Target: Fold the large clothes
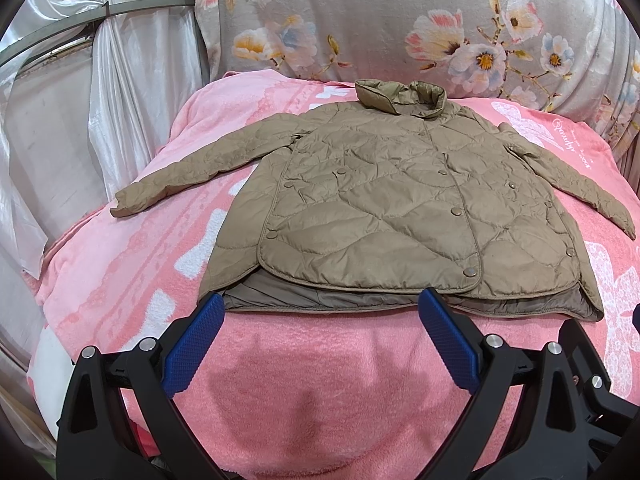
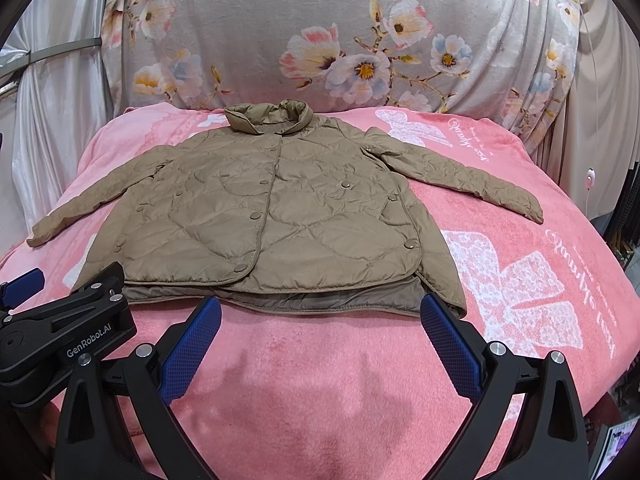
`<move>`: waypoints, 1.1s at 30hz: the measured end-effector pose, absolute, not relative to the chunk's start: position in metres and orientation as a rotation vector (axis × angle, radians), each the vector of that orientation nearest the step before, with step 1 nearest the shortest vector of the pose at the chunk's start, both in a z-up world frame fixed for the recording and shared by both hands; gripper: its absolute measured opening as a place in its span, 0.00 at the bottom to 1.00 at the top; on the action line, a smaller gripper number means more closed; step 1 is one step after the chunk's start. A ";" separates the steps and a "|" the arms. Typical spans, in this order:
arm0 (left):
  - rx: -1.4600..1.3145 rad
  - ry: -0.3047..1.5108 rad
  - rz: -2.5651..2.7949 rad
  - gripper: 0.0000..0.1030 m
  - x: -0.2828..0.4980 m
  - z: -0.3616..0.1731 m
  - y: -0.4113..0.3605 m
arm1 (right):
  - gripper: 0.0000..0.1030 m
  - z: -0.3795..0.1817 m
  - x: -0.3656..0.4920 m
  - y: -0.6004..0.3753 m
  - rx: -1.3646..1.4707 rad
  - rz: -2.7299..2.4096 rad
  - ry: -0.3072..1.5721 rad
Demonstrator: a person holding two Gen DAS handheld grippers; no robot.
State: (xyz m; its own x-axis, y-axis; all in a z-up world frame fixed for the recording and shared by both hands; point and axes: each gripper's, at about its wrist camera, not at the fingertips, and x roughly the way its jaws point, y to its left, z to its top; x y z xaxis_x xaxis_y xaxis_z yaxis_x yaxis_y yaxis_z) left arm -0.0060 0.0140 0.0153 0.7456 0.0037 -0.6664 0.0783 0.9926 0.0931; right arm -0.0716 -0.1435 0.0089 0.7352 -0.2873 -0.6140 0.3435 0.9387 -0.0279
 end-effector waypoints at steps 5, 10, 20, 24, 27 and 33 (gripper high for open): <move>0.119 0.734 -0.040 0.92 -0.006 0.012 0.015 | 0.95 0.004 -0.071 -0.138 0.088 -0.349 0.666; 0.122 0.749 -0.047 0.92 -0.002 0.004 0.010 | 0.95 0.001 -0.068 -0.140 0.096 -0.331 0.675; 0.100 0.777 -0.012 0.93 0.037 0.000 0.019 | 0.95 -0.003 -0.035 -0.230 0.265 -0.362 0.683; 0.071 0.784 0.039 0.93 0.062 0.001 0.035 | 0.95 0.000 -0.023 -0.299 0.379 -0.434 0.678; 0.068 0.783 0.096 0.93 0.083 0.000 0.050 | 0.95 -0.003 -0.014 -0.356 0.438 -0.502 0.671; 0.077 0.782 0.193 0.93 0.117 -0.007 0.074 | 0.95 -0.031 0.014 -0.465 0.557 -0.618 0.680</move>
State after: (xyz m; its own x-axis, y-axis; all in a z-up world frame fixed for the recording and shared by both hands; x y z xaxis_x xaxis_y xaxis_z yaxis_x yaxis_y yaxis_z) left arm 0.1173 0.0737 -0.0073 0.6931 0.2010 -0.6923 -0.1437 0.9796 0.1406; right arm 0.0135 -0.4654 -0.0312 0.6169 -0.3334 -0.7129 0.6775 0.6860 0.2654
